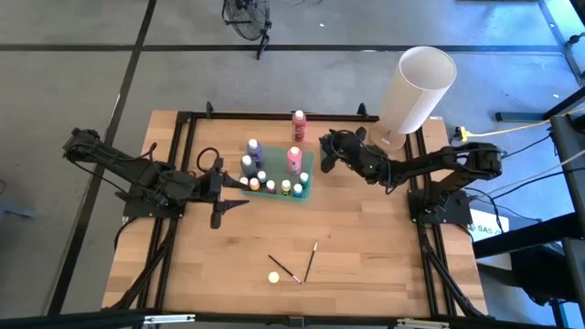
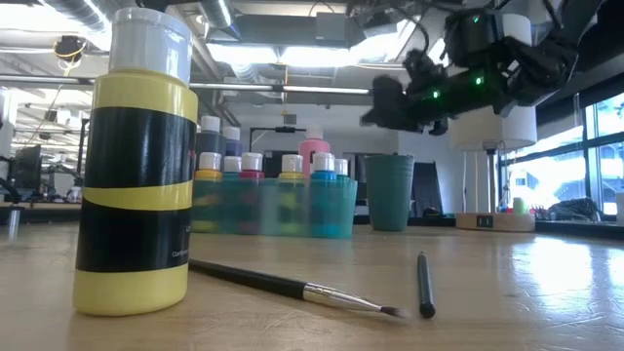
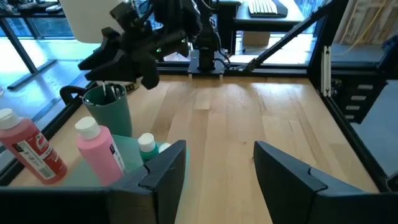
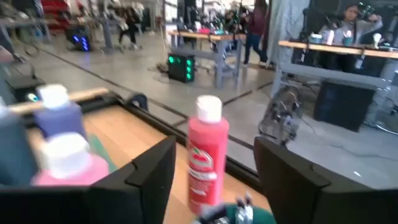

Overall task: Pick & Place Paint Supplies
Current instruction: Put the big dark pink paint bottle into the green bin

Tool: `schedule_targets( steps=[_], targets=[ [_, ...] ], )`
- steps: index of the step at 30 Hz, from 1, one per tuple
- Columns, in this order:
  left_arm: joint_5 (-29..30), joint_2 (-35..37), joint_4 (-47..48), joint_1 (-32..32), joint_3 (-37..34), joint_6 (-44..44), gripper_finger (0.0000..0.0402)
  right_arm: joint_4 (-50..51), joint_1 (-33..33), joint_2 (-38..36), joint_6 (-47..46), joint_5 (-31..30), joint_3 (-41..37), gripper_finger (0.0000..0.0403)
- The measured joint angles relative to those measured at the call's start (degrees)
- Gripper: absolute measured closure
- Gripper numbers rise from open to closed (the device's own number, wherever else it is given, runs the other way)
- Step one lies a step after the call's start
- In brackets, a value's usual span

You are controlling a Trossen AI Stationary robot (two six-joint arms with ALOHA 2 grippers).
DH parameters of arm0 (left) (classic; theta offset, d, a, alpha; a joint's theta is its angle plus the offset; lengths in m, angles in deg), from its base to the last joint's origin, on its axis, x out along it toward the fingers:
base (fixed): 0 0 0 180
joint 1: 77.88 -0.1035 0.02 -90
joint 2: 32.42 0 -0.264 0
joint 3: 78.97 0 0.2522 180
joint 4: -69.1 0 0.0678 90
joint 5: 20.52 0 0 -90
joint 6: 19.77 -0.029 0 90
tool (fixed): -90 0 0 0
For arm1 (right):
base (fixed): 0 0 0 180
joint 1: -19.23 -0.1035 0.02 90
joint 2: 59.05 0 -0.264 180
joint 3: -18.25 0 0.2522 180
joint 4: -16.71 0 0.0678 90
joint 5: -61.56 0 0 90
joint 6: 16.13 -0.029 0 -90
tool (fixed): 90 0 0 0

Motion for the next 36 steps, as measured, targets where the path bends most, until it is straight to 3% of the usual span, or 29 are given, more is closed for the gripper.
schedule_targets(
  steps=[8, 11, 17, 23, 29, 32, 36],
  targets=[
    [-0.07, 0.00, -2.50, 0.00, 0.21, 0.29, 0.0219, 2.39, -5.07, -5.62, 0.22, -0.06, 1.17, 0.0173],
    [-2.57, -0.02, 0.92, -0.29, 2.89, -0.11, 0.0222, 3.13, -7.31, -8.18, 0.22, 2.99, 1.17, 0.0174],
    [-1.41, -0.48, 6.27, -3.22, 10.64, -4.57, 0.0228, 5.19, -11.94, -12.26, 0.24, 11.30, 1.17, 0.0173],
    [-0.63, -5.01, 15.77, -10.56, 20.46, -9.91, 0.0227, 4.41, -17.20, -13.90, 2.94, 15.06, 1.17, 0.0173],
    [-7.46, -14.81, 27.76, -22.45, 32.55, -17.71, 0.0229, 5.40, -22.49, -13.88, 3.06, 15.25, 1.17, 0.0173],
    [-11.12, -18.56, 28.13, -26.72, 35.44, -25.22, 0.0228, 5.15, -24.96, -13.86, 3.82, 15.28, 1.17, 0.0173],
    [-11.51, -21.82, 27.40, -30.26, 36.17, -34.24, 0.0229, 4.96, -27.65, -13.86, 5.88, 15.21, 1.17, 0.0173]
  ],
)
